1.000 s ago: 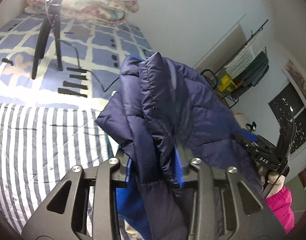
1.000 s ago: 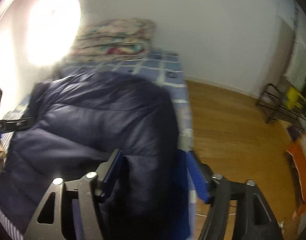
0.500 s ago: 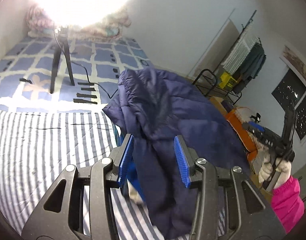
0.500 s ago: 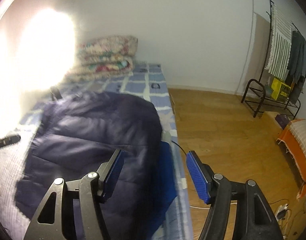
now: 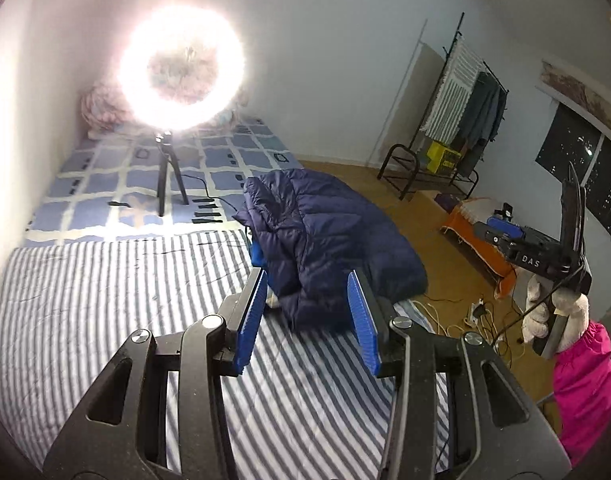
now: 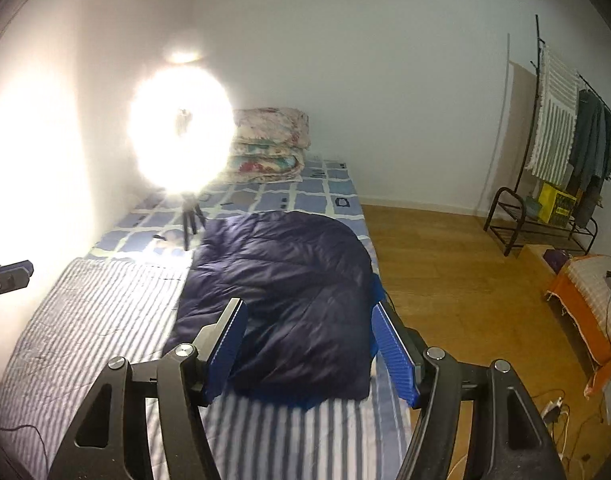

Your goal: Fold large clothes

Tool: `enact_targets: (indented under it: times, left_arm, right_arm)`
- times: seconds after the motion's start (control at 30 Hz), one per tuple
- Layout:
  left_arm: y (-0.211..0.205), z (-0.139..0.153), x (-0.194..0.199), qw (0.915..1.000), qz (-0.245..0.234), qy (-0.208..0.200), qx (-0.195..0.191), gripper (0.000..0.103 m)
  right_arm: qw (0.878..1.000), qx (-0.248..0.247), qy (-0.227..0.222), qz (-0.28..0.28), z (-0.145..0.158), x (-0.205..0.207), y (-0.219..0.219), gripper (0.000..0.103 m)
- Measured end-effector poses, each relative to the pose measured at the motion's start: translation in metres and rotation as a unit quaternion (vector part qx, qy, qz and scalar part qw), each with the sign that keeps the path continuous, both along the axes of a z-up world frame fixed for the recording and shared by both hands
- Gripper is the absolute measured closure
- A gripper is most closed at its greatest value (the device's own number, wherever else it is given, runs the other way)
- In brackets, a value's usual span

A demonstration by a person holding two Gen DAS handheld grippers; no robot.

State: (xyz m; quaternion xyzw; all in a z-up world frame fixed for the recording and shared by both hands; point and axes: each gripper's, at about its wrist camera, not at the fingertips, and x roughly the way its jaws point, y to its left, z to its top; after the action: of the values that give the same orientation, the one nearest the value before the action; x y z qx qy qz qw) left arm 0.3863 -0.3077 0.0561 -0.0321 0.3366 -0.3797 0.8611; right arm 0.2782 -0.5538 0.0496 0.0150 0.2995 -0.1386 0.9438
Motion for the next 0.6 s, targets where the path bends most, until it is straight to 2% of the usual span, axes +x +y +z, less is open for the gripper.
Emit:
enact_targets:
  times: [0.17, 0.3, 0.4, 0.47, 0.53, 0.6]
  left_arm:
    - [0.036, 0.022, -0.054, 0.9997, 0.002, -0.024, 0.000, 0.061]
    - [0.061, 0.030, -0.095, 0.9987, 0.013, -0.050, 0.002, 0.045]
    - [0.075, 0.030, -0.120, 0.9979, 0.020, -0.062, 0.005, 0.043]
    - [0.081, 0.027, -0.131, 0.9978, 0.023, -0.062, 0.009, 0.039]
    - [0.088, 0.023, -0.140, 0.9977, 0.026, -0.063, 0.006, 0.032]
    - [0.093, 0.018, -0.150, 0.9970, 0.032, -0.070, 0.008, 0.030]
  right_arm:
    - [1.000, -0.005, -0.015, -0.002, 0.017, -0.044, 0.043, 0.035]
    - [0.999, -0.019, -0.028, -0.004, 0.023, -0.073, 0.078, 0.029]
    - [0.999, -0.011, -0.043, 0.005, 0.021, -0.093, 0.099, 0.027]
    - [0.999, 0.000, -0.052, 0.007, 0.016, -0.104, 0.108, 0.020]
    - [0.998, 0.013, -0.059, 0.005, 0.008, -0.113, 0.115, 0.018]
    - [0.998, 0.018, -0.067, -0.004, 0.000, -0.122, 0.120, 0.015]
